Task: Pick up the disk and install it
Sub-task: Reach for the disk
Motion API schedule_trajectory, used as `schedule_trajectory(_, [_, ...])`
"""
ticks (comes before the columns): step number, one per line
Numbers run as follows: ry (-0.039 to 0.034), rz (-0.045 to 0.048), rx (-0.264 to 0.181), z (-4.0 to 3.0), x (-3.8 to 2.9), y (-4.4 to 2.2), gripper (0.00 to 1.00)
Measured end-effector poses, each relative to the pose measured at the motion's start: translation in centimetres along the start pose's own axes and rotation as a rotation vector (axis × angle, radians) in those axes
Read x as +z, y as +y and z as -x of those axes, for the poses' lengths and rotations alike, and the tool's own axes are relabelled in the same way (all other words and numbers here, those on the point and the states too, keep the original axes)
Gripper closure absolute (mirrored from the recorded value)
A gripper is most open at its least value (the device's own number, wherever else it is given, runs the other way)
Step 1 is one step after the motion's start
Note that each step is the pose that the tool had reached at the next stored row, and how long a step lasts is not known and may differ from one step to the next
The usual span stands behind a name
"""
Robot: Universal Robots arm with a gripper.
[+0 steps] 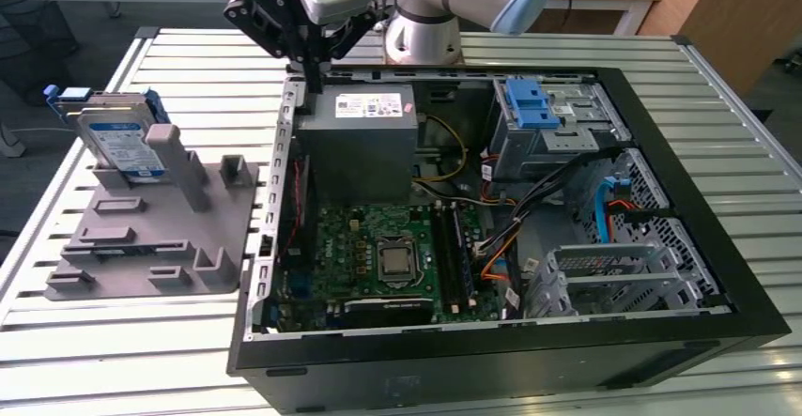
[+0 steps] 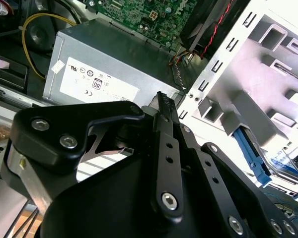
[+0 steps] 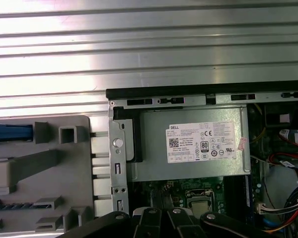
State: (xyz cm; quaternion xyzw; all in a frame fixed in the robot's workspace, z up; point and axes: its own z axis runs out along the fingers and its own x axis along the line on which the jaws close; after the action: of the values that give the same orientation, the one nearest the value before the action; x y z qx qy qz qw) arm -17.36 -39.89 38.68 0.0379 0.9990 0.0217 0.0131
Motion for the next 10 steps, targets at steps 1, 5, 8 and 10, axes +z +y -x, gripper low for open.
schedule_trajectory(1, [0.0,0.0,0.0,-0.01,0.0,0.0,0.89])
schedule_trajectory(5, [0.0,0.0,0.0,-0.19,0.06,-0.02,0.89])
schedule_trajectory(8, [0.0,0.0,0.0,-0.32,0.1,-0.03,0.89])
schedule_trajectory(10, [-0.0001,0.0001,0.0,-0.38,0.11,-0.03,0.89])
